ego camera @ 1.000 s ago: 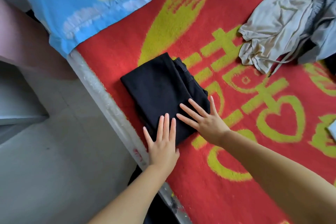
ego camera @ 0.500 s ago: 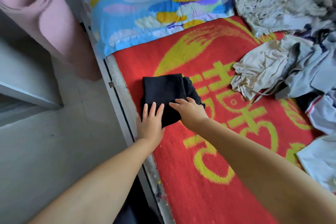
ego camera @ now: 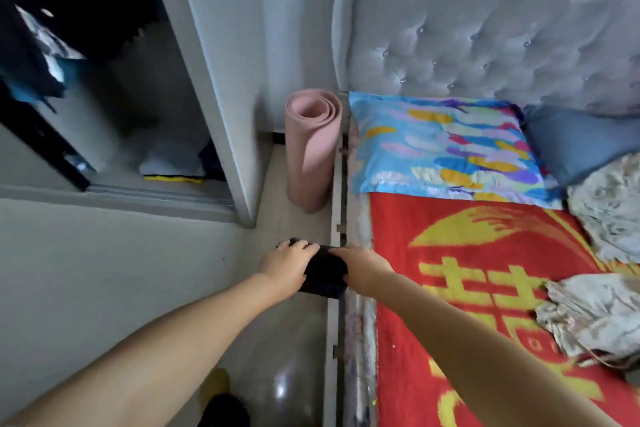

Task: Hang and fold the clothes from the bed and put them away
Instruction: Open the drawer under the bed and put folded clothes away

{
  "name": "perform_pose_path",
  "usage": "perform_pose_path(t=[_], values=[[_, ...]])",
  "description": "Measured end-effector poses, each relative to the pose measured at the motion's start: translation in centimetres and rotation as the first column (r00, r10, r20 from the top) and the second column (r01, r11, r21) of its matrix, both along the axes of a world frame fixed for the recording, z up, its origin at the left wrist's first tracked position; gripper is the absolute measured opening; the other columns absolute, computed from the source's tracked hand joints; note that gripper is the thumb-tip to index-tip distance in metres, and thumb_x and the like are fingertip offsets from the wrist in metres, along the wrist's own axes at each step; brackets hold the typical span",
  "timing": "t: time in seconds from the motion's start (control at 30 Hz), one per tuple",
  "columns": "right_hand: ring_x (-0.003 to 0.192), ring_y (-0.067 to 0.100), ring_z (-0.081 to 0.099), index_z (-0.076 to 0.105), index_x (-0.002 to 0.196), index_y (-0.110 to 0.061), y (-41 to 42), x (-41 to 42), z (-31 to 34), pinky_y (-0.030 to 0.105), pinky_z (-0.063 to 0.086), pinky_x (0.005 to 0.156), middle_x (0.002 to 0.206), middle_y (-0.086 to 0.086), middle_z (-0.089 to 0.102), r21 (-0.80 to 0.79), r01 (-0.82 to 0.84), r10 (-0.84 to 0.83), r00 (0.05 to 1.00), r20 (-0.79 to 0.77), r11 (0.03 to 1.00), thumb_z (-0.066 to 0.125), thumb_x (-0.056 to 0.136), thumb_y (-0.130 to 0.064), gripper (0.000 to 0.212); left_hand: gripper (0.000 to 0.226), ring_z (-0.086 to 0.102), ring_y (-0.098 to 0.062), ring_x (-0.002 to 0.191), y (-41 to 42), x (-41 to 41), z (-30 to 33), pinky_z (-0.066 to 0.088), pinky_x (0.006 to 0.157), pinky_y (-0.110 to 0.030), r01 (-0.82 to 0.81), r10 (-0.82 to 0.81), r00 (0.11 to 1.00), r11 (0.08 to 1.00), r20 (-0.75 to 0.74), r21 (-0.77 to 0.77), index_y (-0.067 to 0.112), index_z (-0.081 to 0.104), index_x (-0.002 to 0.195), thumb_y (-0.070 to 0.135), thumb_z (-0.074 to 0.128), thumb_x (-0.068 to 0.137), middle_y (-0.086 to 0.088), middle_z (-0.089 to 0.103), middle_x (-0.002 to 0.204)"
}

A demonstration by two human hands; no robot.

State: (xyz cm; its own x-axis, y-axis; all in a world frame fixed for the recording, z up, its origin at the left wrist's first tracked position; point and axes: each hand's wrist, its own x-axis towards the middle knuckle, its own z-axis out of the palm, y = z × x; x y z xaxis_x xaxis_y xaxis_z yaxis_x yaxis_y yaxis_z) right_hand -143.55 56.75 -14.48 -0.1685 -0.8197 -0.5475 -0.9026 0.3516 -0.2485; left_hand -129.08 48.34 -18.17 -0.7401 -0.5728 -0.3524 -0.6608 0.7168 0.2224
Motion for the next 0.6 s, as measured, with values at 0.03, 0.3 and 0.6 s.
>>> perform_pose_path(t=[0.03, 0.3, 0.6], values=[[0.115, 0.031, 0.053, 0.044, 0.139, -0.032, -1.3, 1.6, 0.5, 0.042, 0.049, 0.093, 0.128, 0.006, 0.051, -0.004, -0.039, 0.039, 0.999, 0.009, 0.999, 0.047, 0.089, -0.006, 0.057, 0.061, 0.039, -0.026, 0.131, -0.8, 2.0, 0.8, 0.042, 0.101, -0.040, -0.027, 0.027, 1.000, 1.000, 0.005, -0.007, 0.022, 0.031, 0.146, 0.012, 0.052, 0.090, -0.001, 0.038, 0.146], [0.114, 0.029, 0.056, 0.044, 0.140, -0.034, -12.3, 16.6, 2.6, 0.043, 0.050, 0.093, 0.127, 0.006, 0.057, -0.039, -0.303, 0.304, 0.952, 0.041, 0.952, 0.048, 0.087, -0.009, 0.059, 0.055, 0.050, -0.025, 0.120, -8.1, 19.3, 4.1, 0.049, 0.091, -0.040, -0.203, 0.203, 0.979, 0.977, -0.004, -0.062, 0.027, 0.038, 0.141, 0.017, 0.051, 0.089, 0.000, 0.051, 0.135], [0.108, 0.028, 0.058, 0.048, 0.136, -0.030, -24.6, 33.3, 3.6, 0.043, 0.051, 0.090, 0.122, 0.007, 0.061, -0.079, -0.393, 0.398, 0.915, 0.064, 0.916, 0.048, 0.087, -0.007, 0.054, 0.053, 0.053, -0.025, 0.114, -19.7, 36.4, 5.6, 0.050, 0.081, -0.037, -0.227, 0.232, 0.972, 0.967, 0.029, -0.117, 0.027, 0.039, 0.138, 0.018, 0.051, 0.088, 0.001, 0.052, 0.132]])
